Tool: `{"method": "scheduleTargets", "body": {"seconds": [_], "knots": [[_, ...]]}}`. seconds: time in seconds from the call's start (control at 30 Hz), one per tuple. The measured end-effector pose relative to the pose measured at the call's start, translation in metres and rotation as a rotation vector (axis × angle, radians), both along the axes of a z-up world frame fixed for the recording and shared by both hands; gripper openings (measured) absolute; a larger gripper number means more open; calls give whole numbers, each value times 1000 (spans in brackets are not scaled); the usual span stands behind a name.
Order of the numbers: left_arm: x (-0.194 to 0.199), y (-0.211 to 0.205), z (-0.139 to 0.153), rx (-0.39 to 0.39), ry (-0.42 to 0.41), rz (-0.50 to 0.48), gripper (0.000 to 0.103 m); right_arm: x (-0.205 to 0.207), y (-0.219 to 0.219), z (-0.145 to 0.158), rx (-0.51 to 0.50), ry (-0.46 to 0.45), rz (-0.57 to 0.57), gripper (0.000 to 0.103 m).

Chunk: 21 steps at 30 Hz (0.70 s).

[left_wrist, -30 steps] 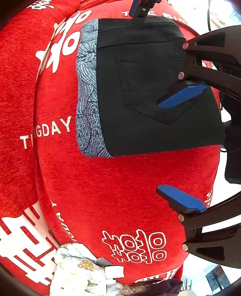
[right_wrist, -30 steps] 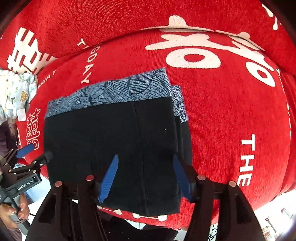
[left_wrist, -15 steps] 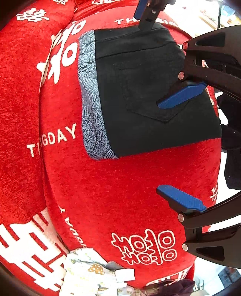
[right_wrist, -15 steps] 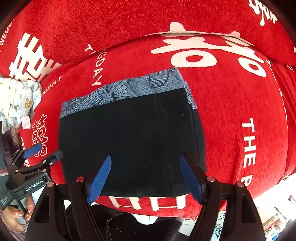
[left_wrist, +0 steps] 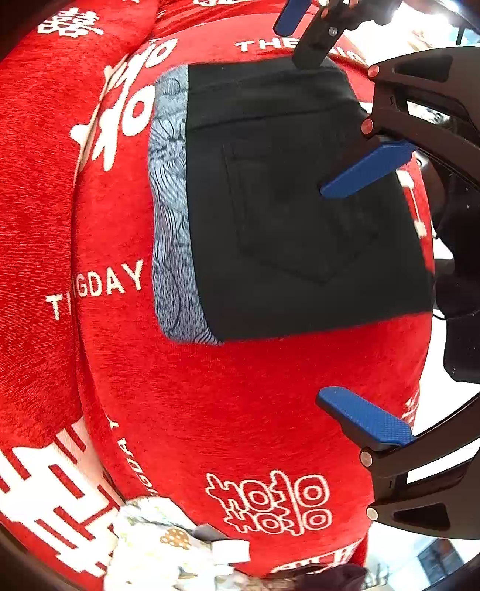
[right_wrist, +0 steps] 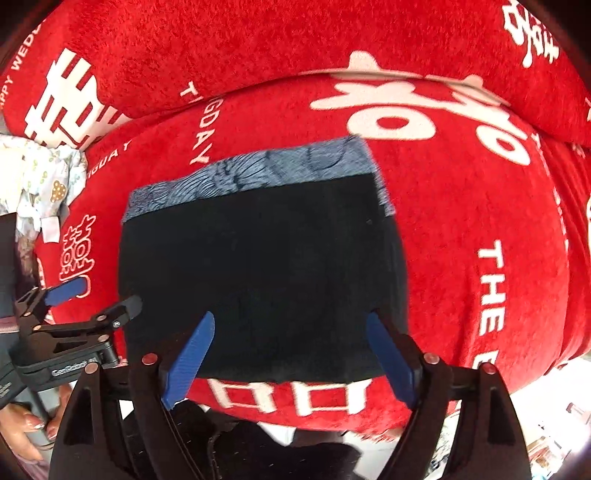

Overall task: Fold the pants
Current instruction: 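Press the folded trouser bundle flat with both grippers open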

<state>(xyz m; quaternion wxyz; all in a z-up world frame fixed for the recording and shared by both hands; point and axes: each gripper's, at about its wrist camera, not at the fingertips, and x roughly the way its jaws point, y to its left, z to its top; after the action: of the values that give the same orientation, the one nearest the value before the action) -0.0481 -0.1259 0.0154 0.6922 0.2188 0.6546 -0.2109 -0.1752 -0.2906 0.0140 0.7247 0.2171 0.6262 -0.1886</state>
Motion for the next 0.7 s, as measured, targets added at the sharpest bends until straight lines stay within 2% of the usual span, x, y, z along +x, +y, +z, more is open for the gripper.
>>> {"method": "scheduleTargets", "body": {"seconds": [0.07,0.1,0.4,0.7], "knots": [[-7,-4,3,5,-6,19,103,-2,-3,1,-34,7,16,93],[-11,-6,4,8,-8,26,103,-3,-6,1,-47,11,24,102],[-37,-27,11,20,-47,94,103,-18,-20,14,-70,-6,70,103],[-53,-28,16,39,-74,122,103,-31,-28,10,-39,-13,63,103]]}}
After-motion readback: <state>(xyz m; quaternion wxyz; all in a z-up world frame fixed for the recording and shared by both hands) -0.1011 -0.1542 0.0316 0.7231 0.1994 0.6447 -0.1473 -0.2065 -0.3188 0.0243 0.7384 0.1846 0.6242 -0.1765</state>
